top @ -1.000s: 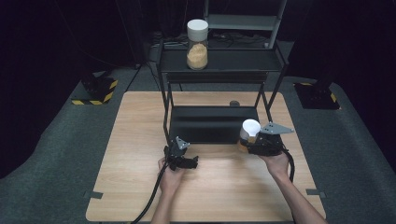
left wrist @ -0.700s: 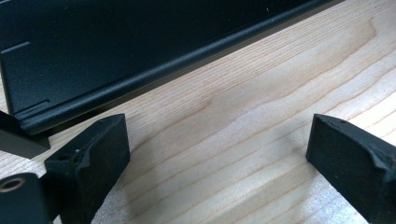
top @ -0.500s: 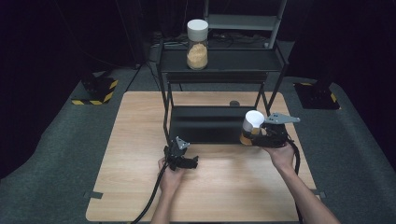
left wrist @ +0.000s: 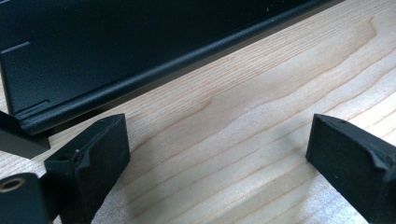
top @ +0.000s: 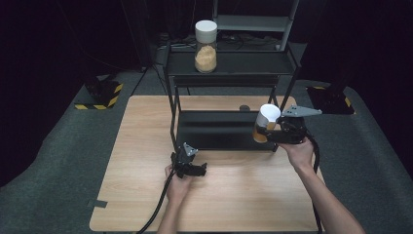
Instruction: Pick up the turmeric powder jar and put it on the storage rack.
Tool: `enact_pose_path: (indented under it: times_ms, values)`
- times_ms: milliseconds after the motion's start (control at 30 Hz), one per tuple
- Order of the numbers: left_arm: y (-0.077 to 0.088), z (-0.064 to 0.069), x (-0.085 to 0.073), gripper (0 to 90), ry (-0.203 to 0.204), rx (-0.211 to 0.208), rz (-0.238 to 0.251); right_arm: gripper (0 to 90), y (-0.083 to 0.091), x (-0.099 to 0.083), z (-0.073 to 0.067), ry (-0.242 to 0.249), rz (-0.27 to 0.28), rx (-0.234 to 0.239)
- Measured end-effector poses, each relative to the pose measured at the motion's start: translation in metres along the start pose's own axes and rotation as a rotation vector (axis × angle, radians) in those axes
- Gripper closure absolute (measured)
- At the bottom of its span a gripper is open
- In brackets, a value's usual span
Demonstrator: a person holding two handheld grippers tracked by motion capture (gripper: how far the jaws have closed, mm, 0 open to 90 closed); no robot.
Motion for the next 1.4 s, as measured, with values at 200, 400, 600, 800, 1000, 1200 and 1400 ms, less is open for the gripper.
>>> enact_pose_path:
  times_ms: [200,400,600,800,1000,1200,1400]
  values:
    - [0.000,0.000,0.000,6.3,0.000,0.001,0.000,30.7,0.005,0.015,0.002,0.007,-0.007,0.006]
    - [0.000,0.001,0.000,6.2,-0.002,0.003,0.000,30.7,0.013,0.031,0.006,0.013,-0.005,0.014]
    - [0.000,0.001,0.000,6.2,-0.002,0.003,0.001,30.6,0.021,0.048,0.008,0.013,0.006,0.021]
    - [0.000,0.001,0.000,6.2,-0.002,0.003,0.000,30.7,0.029,0.066,0.007,0.022,0.009,0.014]
    - [0.000,0.001,0.000,6.2,-0.002,0.003,0.000,30.7,0.036,0.084,0.010,0.021,0.011,0.021]
    - [0.000,0.001,0.000,6.2,-0.002,0.003,0.001,30.7,0.041,0.101,0.019,0.031,0.012,0.066]
    - [0.000,0.001,0.000,6.2,-0.003,0.004,0.000,30.6,0.045,0.117,0.025,0.034,0.011,0.088]
Point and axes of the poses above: each handheld gripper's, and its own axes: y roughly backward along the jaws, x roughly out of its top, z roughly to its right, the point moved 1 cm from there along -y, roughly forward along the jaws, and after that the axes turned 5 degrees about x, right-handed, at the moved point
